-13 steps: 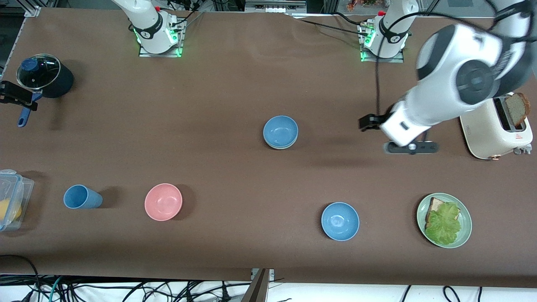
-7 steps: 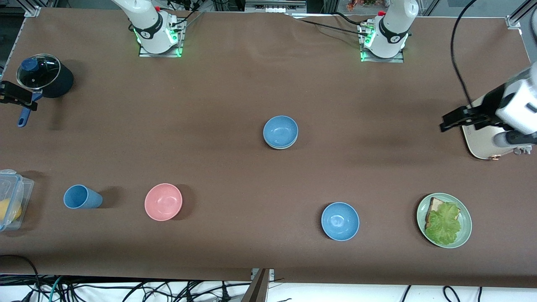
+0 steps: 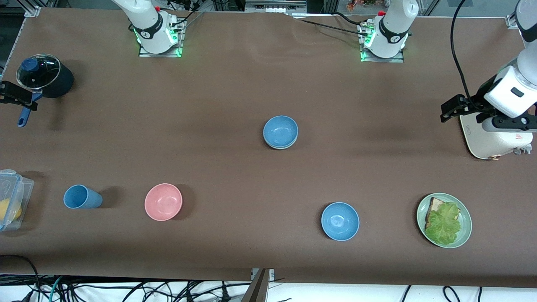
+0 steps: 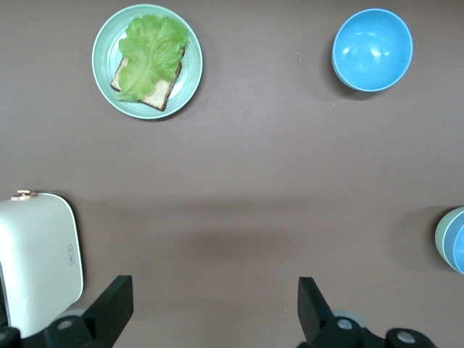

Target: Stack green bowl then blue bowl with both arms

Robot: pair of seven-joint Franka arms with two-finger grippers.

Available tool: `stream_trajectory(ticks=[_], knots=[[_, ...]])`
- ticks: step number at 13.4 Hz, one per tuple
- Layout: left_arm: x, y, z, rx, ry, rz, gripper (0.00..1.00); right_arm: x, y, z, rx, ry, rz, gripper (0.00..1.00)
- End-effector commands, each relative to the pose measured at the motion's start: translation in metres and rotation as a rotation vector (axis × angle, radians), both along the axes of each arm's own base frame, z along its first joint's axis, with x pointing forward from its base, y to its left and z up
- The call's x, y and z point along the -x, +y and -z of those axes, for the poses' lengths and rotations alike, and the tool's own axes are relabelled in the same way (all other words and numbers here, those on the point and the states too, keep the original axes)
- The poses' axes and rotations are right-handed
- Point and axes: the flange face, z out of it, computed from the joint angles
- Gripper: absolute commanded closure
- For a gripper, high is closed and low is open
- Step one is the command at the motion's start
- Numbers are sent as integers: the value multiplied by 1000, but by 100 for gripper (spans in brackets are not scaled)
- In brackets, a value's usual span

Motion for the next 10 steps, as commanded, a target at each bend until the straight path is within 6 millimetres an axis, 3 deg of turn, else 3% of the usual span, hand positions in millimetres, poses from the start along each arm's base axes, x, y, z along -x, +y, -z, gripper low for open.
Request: stream_trajectory(ticks=[1, 10], knots=[[7, 5, -1, -7, -12, 5, 0, -1, -2, -5, 8, -8, -12, 0], [11, 9, -3, 36, -14, -44, 0, -1, -3, -5, 8, -8, -10, 0]])
